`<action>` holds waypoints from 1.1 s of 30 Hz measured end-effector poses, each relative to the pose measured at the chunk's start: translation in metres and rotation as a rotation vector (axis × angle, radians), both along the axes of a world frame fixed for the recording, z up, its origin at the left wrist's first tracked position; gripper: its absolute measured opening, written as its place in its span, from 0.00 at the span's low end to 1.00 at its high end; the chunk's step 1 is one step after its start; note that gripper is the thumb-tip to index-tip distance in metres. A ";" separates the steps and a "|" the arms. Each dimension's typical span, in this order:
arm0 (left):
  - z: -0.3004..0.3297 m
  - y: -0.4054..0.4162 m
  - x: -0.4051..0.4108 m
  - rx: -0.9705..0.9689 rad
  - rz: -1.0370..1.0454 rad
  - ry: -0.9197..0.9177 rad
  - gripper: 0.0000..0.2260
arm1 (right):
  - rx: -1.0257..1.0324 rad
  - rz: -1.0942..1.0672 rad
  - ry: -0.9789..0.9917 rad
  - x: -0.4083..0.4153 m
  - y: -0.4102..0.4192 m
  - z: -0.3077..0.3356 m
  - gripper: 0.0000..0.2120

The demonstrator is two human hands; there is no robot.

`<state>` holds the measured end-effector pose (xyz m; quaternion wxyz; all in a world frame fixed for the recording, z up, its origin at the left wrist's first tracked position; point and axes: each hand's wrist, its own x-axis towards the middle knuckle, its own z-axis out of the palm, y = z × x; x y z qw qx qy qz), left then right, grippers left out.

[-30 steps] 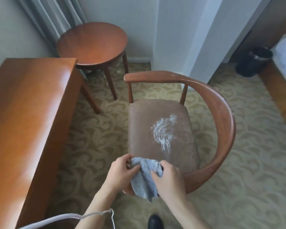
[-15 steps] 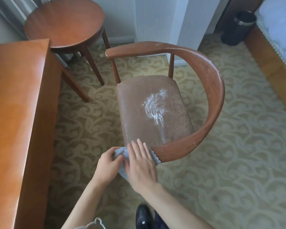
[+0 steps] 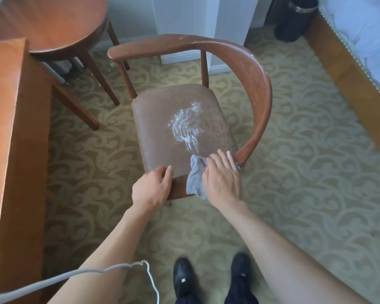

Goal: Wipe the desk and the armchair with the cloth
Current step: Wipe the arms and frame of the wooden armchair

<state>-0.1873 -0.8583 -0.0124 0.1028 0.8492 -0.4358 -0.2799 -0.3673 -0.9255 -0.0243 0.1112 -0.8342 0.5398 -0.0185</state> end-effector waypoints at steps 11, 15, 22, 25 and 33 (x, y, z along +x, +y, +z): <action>0.004 -0.007 -0.002 -0.002 0.048 0.071 0.25 | 0.116 0.150 -0.089 0.062 0.058 0.006 0.25; 0.004 -0.009 -0.010 0.051 -0.052 -0.016 0.28 | 0.042 0.105 0.002 0.000 -0.002 0.006 0.25; 0.001 -0.044 -0.050 -0.100 -0.151 -0.060 0.26 | -0.004 -0.112 0.159 -0.038 -0.089 0.014 0.28; 0.000 -0.062 -0.063 -0.142 -0.015 0.061 0.23 | 0.065 0.054 0.156 0.008 -0.023 0.016 0.24; -0.009 -0.076 -0.096 -0.168 0.010 0.126 0.19 | -0.079 0.211 -0.236 -0.044 -0.042 -0.004 0.11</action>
